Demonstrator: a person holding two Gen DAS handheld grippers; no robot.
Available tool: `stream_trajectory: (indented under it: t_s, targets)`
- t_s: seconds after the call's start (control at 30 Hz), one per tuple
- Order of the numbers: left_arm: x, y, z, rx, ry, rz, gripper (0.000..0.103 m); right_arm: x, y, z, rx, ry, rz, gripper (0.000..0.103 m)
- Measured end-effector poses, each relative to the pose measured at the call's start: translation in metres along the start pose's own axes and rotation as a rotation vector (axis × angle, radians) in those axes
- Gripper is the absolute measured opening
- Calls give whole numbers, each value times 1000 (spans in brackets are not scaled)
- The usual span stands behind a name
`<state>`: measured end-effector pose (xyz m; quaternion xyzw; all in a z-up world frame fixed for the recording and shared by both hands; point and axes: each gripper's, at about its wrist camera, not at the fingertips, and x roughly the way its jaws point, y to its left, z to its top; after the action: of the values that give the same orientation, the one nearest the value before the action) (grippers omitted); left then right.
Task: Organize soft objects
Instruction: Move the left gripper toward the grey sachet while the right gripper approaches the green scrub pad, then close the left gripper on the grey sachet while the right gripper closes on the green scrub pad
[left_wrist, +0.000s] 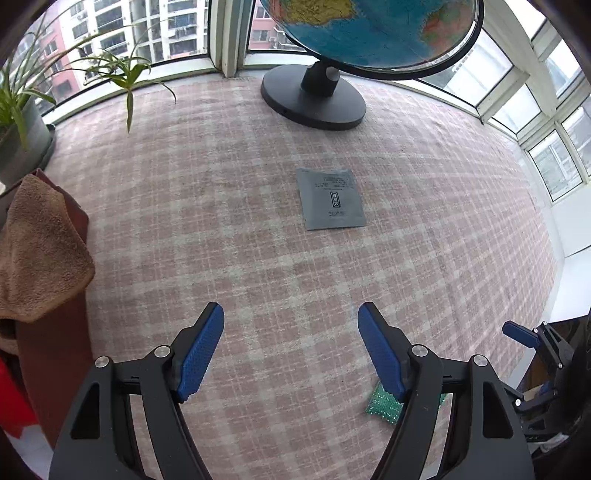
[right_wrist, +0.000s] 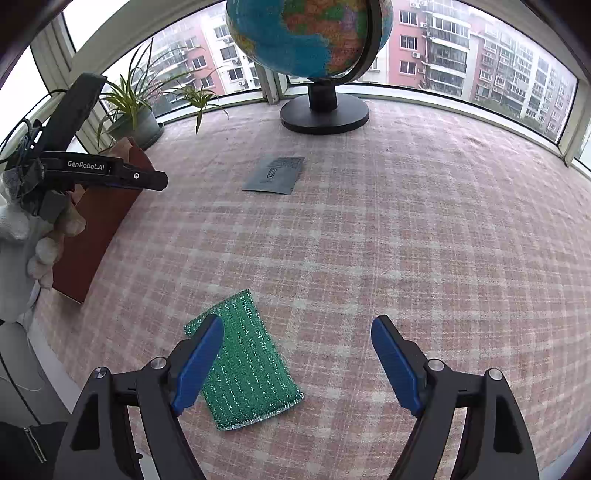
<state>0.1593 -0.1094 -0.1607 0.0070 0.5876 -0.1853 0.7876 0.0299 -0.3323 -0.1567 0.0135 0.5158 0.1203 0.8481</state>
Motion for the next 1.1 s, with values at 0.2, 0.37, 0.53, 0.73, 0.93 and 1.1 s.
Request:
stream_trajectory:
  t_s: [0.2, 0.37, 0.53, 0.73, 0.93, 1.1]
  targets:
    - [21, -2, -2, -27, 29, 2, 75, 5, 12, -20, -53, 28, 6, 79]
    - [35, -14, 21, -26, 28, 30, 75, 20, 30, -33, -136, 69, 31, 79]
    - [59, -32, 57, -54, 41, 34, 76, 33, 40, -39, -190, 100, 28, 84]
    - [87, -55, 94, -40, 61, 61, 79, 42, 48, -41, -244, 114, 21, 87]
    - [115, -61, 117, -90, 96, 67, 79, 50, 53, -41, -266, 131, 13, 88]
    - [129, -66, 126, -131, 110, 58, 79, 55, 60, -37, -292, 138, -3, 88]
